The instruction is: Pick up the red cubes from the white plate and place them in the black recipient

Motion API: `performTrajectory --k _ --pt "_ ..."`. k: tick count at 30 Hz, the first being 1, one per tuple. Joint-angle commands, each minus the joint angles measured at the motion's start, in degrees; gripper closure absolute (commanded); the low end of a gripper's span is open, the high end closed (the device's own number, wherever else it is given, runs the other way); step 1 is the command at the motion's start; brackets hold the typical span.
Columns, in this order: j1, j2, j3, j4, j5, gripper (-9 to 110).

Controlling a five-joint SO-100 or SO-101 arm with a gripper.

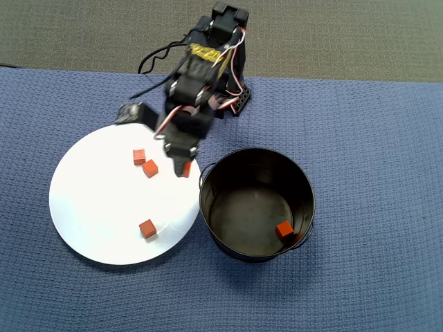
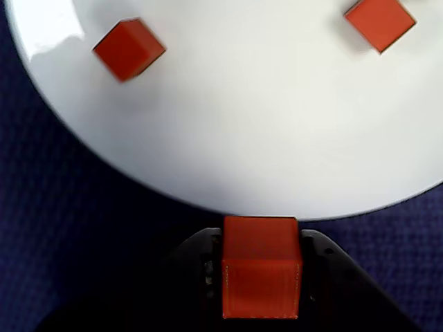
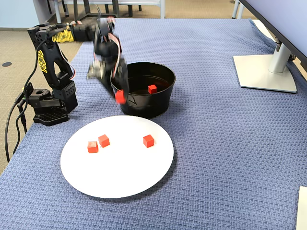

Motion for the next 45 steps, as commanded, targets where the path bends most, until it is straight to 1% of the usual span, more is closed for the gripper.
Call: performTrajectory --k 1,3,6,7,8,9,10,13,18,21,23,26,28,31,34,37,45 --pt "-8.0 4.83 -10.55 3.16 5.27 102" --pt "-11.87 4.13 -13.18 2.72 7.56 102" --pt "-18.54 1.85 -12.92 0.18 10.02 102" --pt "-21.01 0.88 -11.34 -1.14 10.28 94" --pt "-23.73 -0.44 -9.84 -1.76 9.32 80" --pt "-25.75 -1.85 -8.79 -1.93 8.44 70" --pt "-26.98 -2.46 -8.26 -1.76 7.56 65" --pt "-25.22 -1.93 -10.55 0.62 3.34 61" --pt "-14.06 -1.32 -15.38 5.1 -5.89 62" --pt "-4.39 -2.11 -13.54 4.39 -15.21 63" --pt "1.58 -4.22 -11.34 0.0 -22.76 65" --pt "7.73 -10.2 -8.7 -10.2 -30.67 67" --pt "9.76 -14.5 -7.91 -15.73 -36.04 69" --pt "11.43 -20.3 -8.09 -21.88 -41.31 71" --pt "12.22 -24.96 -9.4 -22.41 -45.0 72" --pt "12.48 -27.33 -9.14 -23.47 -45.79 71" --pt "11.95 -30.23 -2.55 -36.04 -43.59 76"
